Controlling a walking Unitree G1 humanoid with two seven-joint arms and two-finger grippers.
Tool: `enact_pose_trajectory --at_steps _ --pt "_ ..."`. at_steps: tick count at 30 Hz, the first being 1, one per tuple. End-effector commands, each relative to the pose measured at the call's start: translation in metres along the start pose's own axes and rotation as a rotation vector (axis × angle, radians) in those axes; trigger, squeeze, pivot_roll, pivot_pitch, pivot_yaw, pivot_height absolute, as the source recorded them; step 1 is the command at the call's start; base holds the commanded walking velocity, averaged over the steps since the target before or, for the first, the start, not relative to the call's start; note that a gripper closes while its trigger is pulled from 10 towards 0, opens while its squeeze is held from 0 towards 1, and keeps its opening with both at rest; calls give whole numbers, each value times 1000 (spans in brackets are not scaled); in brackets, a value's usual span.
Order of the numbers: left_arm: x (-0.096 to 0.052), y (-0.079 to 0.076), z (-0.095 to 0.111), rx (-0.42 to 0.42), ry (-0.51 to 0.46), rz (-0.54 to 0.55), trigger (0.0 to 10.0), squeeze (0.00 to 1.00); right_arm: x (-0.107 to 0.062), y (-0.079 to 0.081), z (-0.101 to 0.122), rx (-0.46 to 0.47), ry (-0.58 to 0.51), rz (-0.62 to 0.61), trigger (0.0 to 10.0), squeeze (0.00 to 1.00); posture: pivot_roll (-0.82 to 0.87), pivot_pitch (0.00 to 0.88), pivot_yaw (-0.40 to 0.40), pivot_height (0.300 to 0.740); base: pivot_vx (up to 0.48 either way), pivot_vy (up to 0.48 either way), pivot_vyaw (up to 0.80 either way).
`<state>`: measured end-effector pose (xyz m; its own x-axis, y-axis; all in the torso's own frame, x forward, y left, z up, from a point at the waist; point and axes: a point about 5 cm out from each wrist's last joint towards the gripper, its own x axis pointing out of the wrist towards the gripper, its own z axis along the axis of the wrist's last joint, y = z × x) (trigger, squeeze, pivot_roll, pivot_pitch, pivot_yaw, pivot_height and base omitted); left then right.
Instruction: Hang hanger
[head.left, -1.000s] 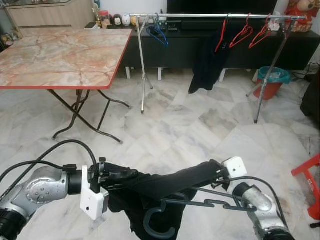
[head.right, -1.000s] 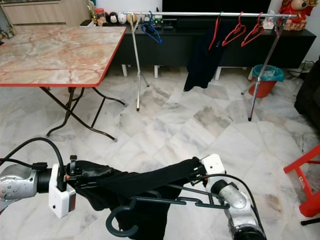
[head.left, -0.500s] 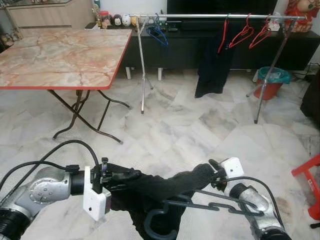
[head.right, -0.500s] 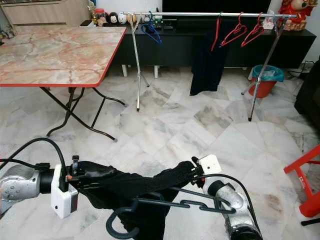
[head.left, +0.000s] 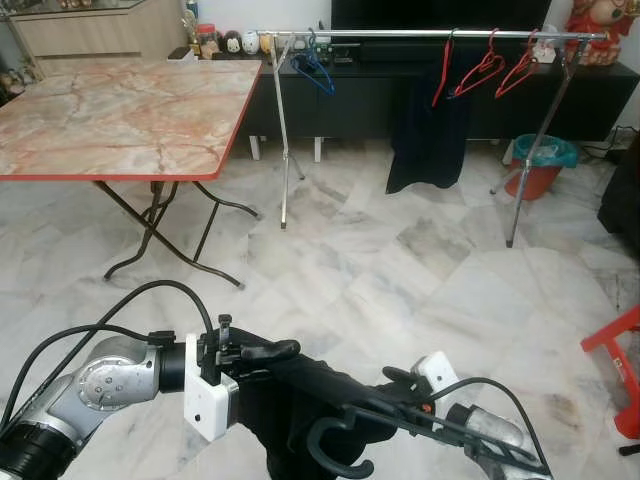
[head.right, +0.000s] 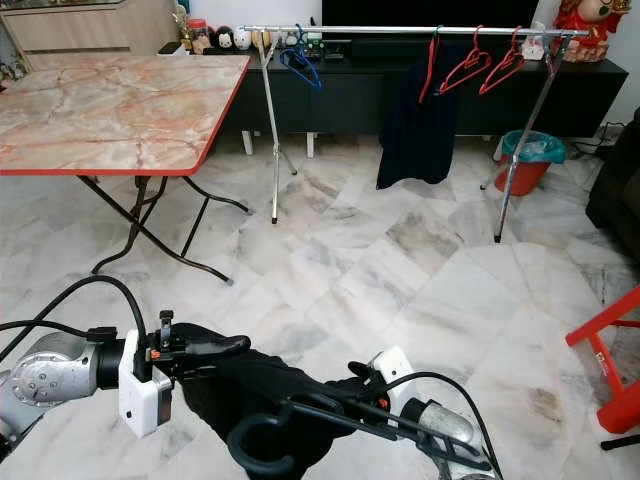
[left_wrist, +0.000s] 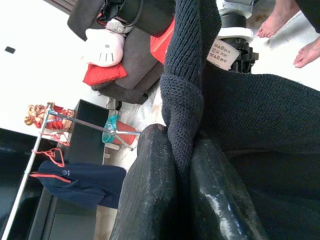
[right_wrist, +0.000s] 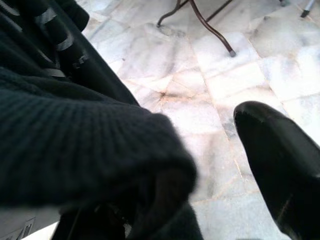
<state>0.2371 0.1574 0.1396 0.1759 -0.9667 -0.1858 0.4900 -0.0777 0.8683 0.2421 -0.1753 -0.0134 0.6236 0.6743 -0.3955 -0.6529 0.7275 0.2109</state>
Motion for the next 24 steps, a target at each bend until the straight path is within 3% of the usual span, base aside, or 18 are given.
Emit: enact_pose_trajectory --at_steps 1,4,7,12,19,20,24 --pt "2 6 6 6 -37 36 10000 0 -3 -6 4 15 -29 -43 10000 1000 95 0 25 740 0 0 0" --pt "3 6 6 1 -36 36 10000 0 -5 -9 7 46 -59 -56 10000 1000 93 0 26 740 0 0 0" --pt "3 3 7 -10 -36 28 10000 0 -11 -13 18 182 -192 -33 10000 1000 91 0 29 740 0 0 0" --pt "3 1 8 -18 -38 18 10000 0 -18 -10 19 195 -211 39 10000 1000 87 0 32 740 0 0 0" --pt "3 -3 8 -28 -40 -3 10000 0 -33 -19 41 318 -377 77 10000 1000 80 0 34 740 0 0 0" --pt "3 -3 8 -28 -40 -3 10000 0 -33 -19 42 325 -381 86 10000 1000 80 0 34 740 0 0 0" --pt "4 -3 8 -30 -43 -1 10000 0 -34 -7 19 250 -194 149 10000 1000 83 0 31 740 0 0 0"
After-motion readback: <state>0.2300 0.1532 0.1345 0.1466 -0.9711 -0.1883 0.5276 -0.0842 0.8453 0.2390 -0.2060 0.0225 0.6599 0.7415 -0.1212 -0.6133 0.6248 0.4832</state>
